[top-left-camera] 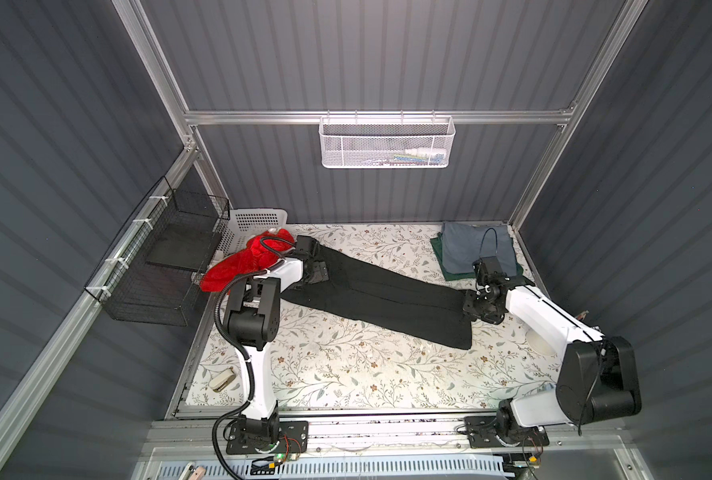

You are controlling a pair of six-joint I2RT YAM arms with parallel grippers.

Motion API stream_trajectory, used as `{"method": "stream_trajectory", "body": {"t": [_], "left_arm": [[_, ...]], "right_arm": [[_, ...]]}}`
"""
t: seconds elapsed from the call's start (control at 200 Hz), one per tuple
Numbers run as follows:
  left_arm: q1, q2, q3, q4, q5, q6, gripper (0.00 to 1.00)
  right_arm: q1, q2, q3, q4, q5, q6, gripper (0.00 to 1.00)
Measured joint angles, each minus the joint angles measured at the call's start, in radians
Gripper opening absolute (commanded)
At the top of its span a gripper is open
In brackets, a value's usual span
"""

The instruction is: Fold and stack the t-shirts

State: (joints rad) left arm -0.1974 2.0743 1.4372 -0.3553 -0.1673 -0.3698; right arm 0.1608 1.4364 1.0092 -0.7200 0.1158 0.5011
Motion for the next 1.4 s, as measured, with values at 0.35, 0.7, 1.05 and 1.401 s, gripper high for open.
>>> {"method": "stream_trajectory", "body": {"t": [0.35,0.7,1.05,1.401], "left_arm": [[-0.007,0.084,0.138,-0.014,0.061,-0.007,1.0],[-0.046,0.237,0.375,-0.046,0.089,0.017,1.0],[-0.051,0.388,0.631,-0.116,0.121,0.074,1.0],[-0.057,0.419,0.688,-0.13,0.162,0.109,1.0]], "right_arm": [[0.063,0.214,0.166,0.045,0.043,-0.074,0.46],[0.095,0.388,0.209,0.069,0.03,-0.085,0.43],[0.152,0.285,0.002,0.105,-0.028,-0.03,0.42],[0.246,0.087,-0.222,0.206,-0.096,0.09,0.34]]}}
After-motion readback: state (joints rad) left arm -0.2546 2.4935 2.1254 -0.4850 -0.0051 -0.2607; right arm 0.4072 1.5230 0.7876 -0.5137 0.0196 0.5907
